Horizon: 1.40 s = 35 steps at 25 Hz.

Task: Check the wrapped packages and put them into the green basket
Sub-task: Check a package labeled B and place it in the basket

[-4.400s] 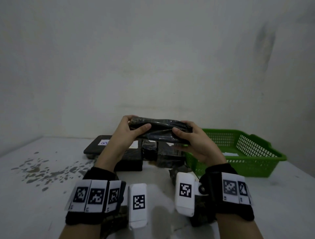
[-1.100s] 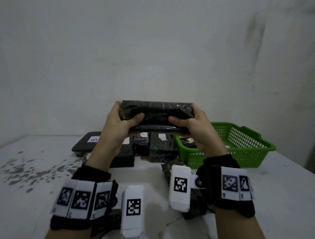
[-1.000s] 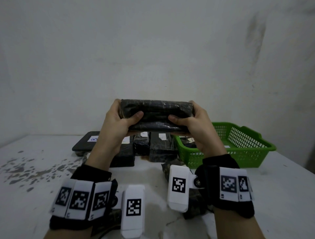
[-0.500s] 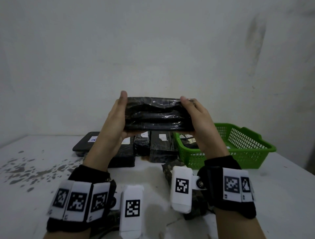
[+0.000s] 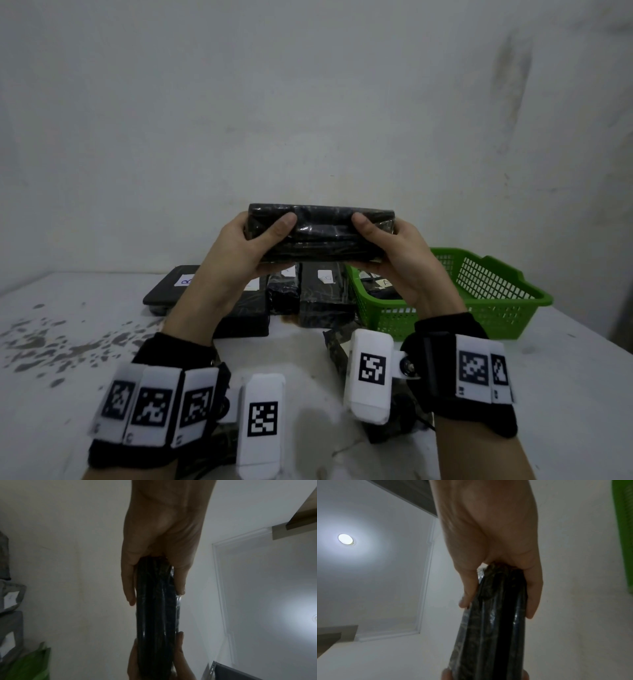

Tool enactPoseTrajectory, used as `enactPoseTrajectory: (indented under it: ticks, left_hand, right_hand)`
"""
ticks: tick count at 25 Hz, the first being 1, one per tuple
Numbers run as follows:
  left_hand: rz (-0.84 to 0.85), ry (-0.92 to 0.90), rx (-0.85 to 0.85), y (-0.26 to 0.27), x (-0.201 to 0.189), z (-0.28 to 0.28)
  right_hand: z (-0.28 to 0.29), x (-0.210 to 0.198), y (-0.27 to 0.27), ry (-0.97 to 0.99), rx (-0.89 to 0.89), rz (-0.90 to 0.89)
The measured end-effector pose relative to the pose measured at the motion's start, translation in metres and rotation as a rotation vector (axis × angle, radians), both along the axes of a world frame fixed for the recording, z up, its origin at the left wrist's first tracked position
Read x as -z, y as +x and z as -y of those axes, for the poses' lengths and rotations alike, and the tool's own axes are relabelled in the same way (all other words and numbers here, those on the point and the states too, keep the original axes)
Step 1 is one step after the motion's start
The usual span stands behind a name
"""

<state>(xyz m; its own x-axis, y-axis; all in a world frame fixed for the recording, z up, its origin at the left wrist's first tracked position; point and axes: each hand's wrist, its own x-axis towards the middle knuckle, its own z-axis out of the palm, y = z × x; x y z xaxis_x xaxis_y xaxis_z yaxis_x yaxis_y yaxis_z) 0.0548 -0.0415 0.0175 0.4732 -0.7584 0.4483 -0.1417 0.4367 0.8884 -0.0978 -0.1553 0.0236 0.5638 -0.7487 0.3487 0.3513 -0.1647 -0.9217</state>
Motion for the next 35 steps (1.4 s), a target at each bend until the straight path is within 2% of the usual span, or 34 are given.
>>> enactPoseTrajectory:
  ticks: [4, 8, 13, 17, 26, 31, 35]
  left_hand:
    - [-0.008, 0.010, 0.011, -0.001, 0.001, 0.001]
    - [-0.019, -0.018, -0.054, -0.004, 0.002, 0.005]
    - [-0.057, 0.004, -0.054, -0.005, 0.001, 0.004]
    - [-0.027, 0.042, -0.049, -0.008, 0.000, 0.002]
    - [-0.046, 0.175, -0.012, -0.011, -0.003, -0.002]
    - [-0.132, 0.101, -0.024, -0.008, -0.003, 0.001]
    - [-0.084, 0.069, -0.019, -0.006, -0.003, 0.002]
  right_hand:
    - [0.003, 0.001, -0.006, -0.033, -0.030, -0.055]
    - [-0.002, 0.000, -0.007, -0.126, 0.068, -0.073]
    - [-0.005, -0.004, -0.006, -0.183, 0.127, -0.071]
    - [-0.004, -0.003, -0.006, -0.163, 0.104, -0.130]
    - [-0.003, -0.006, -0.007, 0.004, 0.054, -0.105]
    - [0.000, -0.005, -0.007, 0.045, -0.011, -0.081]
    - [0.004, -0.005, -0.007, 0.086, -0.005, -0.065]
